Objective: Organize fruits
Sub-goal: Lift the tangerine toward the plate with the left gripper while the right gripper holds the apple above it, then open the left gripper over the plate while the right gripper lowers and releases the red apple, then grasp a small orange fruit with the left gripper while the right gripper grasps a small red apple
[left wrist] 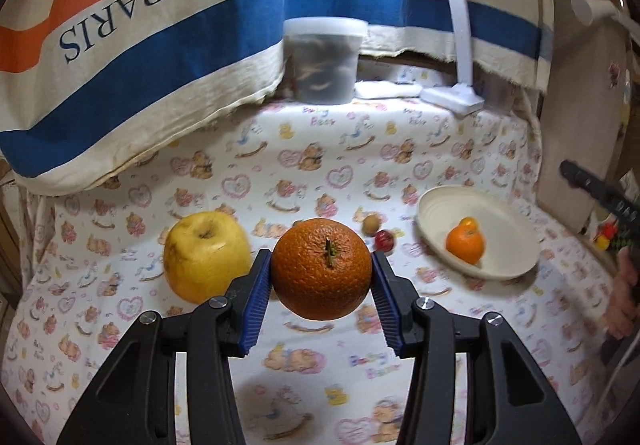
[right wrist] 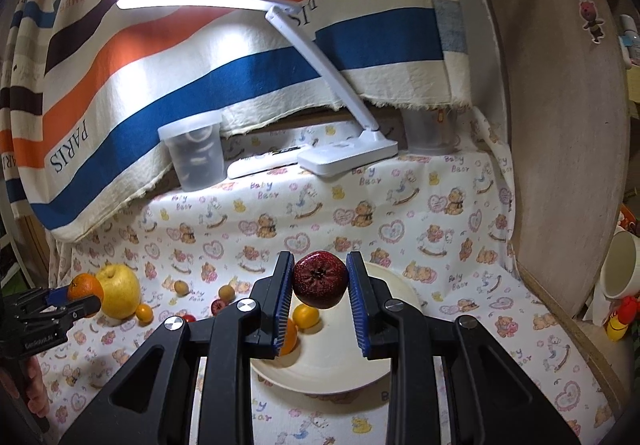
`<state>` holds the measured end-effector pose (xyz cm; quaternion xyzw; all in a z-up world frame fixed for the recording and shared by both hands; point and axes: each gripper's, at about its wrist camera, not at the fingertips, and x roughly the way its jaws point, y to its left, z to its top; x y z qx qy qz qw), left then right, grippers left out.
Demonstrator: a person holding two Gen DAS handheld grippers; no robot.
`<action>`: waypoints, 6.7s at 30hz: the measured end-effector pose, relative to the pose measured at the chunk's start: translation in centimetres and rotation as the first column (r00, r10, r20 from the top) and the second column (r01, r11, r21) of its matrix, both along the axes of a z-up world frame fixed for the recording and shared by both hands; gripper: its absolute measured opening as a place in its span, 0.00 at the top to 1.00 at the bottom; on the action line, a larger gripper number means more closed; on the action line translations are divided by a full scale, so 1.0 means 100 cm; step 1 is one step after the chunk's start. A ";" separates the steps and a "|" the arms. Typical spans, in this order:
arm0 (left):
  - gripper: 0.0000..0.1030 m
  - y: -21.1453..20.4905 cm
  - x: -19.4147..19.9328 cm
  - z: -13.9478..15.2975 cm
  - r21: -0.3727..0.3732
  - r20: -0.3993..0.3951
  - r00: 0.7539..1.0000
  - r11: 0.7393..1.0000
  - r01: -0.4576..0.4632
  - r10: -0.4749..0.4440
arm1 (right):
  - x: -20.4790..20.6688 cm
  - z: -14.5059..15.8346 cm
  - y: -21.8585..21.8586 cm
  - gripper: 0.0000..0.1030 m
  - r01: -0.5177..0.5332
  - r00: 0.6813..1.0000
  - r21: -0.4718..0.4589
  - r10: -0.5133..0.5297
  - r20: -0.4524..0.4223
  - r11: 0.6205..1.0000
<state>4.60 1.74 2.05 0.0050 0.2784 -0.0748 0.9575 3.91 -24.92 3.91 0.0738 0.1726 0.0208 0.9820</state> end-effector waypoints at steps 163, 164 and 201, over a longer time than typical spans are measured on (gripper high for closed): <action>0.59 0.026 0.100 -0.066 -0.085 -0.402 0.900 0.972 -0.220 0.168 | 0.042 -0.037 0.006 0.13 -0.055 0.980 -0.018 0.050 -0.195 0.998; 0.72 0.025 0.101 -0.068 -0.072 -0.402 0.899 0.973 -0.221 0.174 | 0.042 -0.038 0.007 0.13 -0.056 0.979 -0.023 0.050 -0.195 0.998; 0.74 0.039 0.078 -0.026 -0.159 -0.266 0.948 0.963 -0.220 0.173 | 0.132 0.023 0.099 0.20 -0.060 0.920 0.038 0.070 -0.386 0.998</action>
